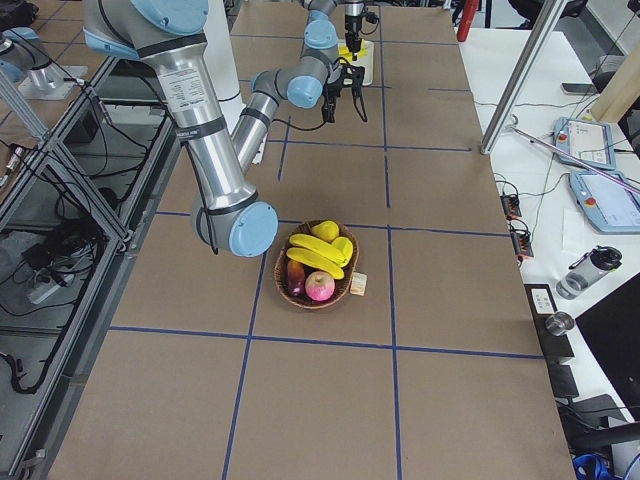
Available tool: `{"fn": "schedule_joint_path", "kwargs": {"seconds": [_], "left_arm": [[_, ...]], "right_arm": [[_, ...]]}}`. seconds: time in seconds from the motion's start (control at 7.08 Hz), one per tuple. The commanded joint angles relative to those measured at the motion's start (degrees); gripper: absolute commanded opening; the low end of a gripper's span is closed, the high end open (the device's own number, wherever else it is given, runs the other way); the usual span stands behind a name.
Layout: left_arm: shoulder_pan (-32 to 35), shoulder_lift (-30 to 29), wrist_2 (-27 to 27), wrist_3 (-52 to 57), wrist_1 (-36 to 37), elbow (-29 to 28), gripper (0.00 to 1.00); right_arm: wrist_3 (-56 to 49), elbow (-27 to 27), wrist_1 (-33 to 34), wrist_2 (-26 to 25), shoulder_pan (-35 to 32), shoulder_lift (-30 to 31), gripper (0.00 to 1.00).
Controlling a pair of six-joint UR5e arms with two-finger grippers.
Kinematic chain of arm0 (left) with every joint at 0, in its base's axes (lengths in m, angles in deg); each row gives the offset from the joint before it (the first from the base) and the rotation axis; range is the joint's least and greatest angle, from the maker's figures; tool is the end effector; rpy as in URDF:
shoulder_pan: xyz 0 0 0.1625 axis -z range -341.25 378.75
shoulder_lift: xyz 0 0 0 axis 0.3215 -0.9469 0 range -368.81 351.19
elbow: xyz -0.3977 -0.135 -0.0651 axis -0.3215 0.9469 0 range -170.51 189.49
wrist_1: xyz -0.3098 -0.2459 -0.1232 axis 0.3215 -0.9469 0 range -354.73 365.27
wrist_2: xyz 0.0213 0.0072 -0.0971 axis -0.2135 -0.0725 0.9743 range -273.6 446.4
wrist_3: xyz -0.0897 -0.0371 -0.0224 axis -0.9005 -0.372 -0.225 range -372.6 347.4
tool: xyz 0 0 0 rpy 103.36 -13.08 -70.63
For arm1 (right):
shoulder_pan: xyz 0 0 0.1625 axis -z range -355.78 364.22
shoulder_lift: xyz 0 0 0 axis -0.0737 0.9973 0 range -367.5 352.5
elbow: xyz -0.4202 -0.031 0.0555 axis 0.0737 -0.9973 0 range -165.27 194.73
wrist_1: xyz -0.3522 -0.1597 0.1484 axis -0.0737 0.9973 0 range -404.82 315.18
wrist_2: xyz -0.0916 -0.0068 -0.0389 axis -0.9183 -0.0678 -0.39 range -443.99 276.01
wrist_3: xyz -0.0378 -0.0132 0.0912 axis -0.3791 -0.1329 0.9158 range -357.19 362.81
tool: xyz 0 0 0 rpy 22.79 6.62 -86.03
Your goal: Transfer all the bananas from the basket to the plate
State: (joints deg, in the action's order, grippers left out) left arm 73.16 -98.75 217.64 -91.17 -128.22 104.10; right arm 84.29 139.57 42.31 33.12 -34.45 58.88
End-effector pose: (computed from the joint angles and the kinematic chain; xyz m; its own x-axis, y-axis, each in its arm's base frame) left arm 0.2436 -0.4564 0.5324 0.4461 -0.3672 -0.8162 0.2427 0.9274 -0.2846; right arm -0.3363 -0.3817 0.1726 0.4065 0.1565 0.9001 -0.1858 0.9788 -0.0862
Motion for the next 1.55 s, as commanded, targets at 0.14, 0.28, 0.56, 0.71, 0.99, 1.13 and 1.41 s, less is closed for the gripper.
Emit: {"fn": "schedule_joint_path", "kwargs": {"seconds": [0.14,0.28,0.56,0.71,0.99,1.13,1.41], "left_arm": [[4.1,0.64,0.06,7.61,-0.02,-4.77,0.0],[4.56,0.64,-0.28,9.21,-0.02,-6.27,0.0],[5.0,0.64,-0.46,12.2,-0.11,-8.12,0.0],[5.7,0.64,-0.46,12.56,-0.02,-8.22,0.32],[6.75,0.73,-0.03,14.32,-0.63,-8.04,1.0],[7.11,0.73,0.33,14.33,-0.55,-7.35,1.0],[9.55,0.03,5.22,13.45,-0.02,-3.67,1.0]], "right_arm": [[-0.01,-0.38,-0.02,-0.13,0.18,-0.11,1.0],[-0.01,-0.3,-0.02,-0.13,0.18,-0.2,1.0],[-0.01,-0.38,-0.02,-0.13,0.27,-0.11,1.0],[-0.01,-0.3,-0.02,-0.13,0.27,-0.2,1.0],[-0.01,-0.21,-0.02,-0.13,0.01,0.15,1.0],[-0.1,-0.04,0.07,-0.13,-0.26,0.76,1.0],[-1.06,1.19,-0.02,0.05,-1.22,4.18,1.0]]}}
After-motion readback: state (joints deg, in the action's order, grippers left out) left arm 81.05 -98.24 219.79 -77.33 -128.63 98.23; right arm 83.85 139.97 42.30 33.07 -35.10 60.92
